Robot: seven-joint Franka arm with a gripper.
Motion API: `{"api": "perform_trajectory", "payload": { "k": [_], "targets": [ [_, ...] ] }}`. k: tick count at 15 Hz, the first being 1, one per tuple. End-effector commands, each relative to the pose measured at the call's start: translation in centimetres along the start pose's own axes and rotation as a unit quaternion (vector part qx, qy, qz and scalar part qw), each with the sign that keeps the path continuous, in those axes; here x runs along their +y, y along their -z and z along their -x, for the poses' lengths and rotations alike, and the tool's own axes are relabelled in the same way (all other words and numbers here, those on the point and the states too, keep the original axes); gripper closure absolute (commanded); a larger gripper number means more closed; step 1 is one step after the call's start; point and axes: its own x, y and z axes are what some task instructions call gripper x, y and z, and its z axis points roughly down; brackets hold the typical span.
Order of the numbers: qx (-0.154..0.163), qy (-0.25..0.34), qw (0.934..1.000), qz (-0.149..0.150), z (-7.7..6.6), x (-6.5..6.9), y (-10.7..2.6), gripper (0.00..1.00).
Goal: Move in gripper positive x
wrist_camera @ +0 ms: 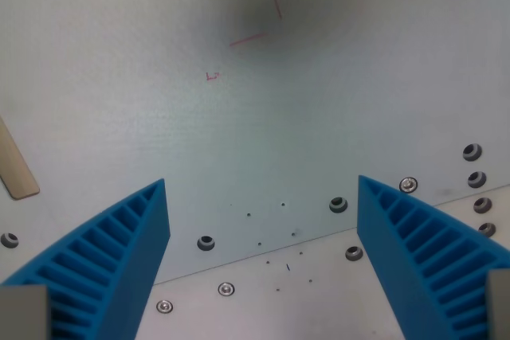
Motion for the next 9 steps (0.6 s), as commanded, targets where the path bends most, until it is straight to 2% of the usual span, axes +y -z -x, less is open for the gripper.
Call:
{"api": "perform_trajectory", "payload": {
  "k": [1,9],
  "targets": [
    [0.001,0.0,1.0,0.0,-0.5,0.0,0.1,0.0],
    [0.001,0.0,1.0,0.0,-4.5,0.0,0.1,0.0]
  ]
}}
